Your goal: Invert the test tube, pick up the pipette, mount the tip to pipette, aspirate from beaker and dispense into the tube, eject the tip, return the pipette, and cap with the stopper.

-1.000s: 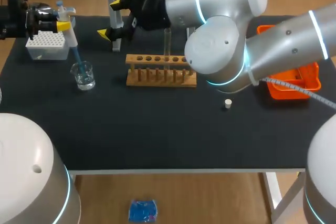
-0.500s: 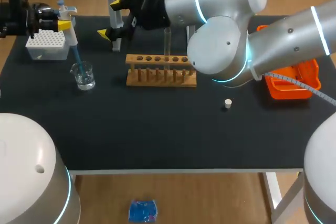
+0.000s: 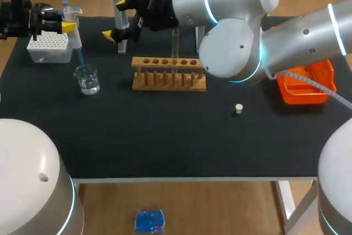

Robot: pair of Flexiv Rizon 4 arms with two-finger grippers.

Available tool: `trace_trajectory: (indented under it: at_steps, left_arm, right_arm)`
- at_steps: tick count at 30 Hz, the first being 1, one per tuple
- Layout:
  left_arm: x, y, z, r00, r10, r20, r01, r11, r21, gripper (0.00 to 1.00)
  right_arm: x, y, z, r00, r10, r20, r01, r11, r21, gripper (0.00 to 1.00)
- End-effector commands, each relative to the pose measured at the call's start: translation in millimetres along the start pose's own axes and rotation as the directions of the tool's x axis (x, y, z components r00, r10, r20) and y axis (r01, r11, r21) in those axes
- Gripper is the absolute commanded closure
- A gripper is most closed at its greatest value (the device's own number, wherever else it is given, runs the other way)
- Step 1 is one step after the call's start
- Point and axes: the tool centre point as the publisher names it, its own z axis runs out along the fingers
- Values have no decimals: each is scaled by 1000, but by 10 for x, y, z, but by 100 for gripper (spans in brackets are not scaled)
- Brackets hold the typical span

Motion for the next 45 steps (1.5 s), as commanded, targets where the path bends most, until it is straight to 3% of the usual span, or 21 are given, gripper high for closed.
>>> trace_trajectory:
  at_steps: [1, 14, 22, 29, 38, 39, 40, 41, 42, 45]
  left_arm:
    - [16, -12, 4, 1000, -1, 5, 1, 1000, -3, 100]
    - [16, -12, 4, 1000, -1, 5, 1, 1000, -3, 100]
    - [16, -12, 4, 1000, -1, 5, 1, 1000, -3, 100]
    - [16, -12, 4, 1000, -1, 5, 1, 1000, -3, 100]
    - [16, -12, 4, 1000, -1, 5, 1, 1000, -3, 100]
    - [16, -12, 4, 1000, -1, 5, 1, 1000, -3, 100]
    - [16, -12, 4, 1000, -1, 5, 1, 1000, -3, 100]
    - [16, -12, 4, 1000, -1, 5, 1, 1000, -3, 100]
    - [16, -12, 4, 1000, -1, 5, 1, 1000, -3, 100]
    - [16, -12, 4, 1000, -1, 5, 1, 1000, -3, 100]
  right_arm:
    - [3, 34, -22, 1000, 1, 1, -1, 999, 38, 0]
    - [-125, 186, 50, 1000, -3, 18, 2, 997, 74, 0]
    - [-309, 360, 380, 997, 69, -18, -68, 994, 85, 0]
    - [-403, 497, 654, 998, 49, -29, -47, 997, 64, 0]
    - [-489, 511, 887, 999, 42, -33, -41, 999, 25, 0]
    - [-499, 523, 908, 998, 50, -42, -50, 999, 15, 7]
    - [-517, 536, 929, 998, 57, -38, -57, 998, 13, 56]
    - [-530, 549, 948, 998, 59, -37, -58, 998, 9, 92]
    - [-535, 564, 964, 997, 57, -43, -57, 998, -3, 100]
    - [-558, 608, 1005, 997, 60, -46, -61, 998, -19, 100]
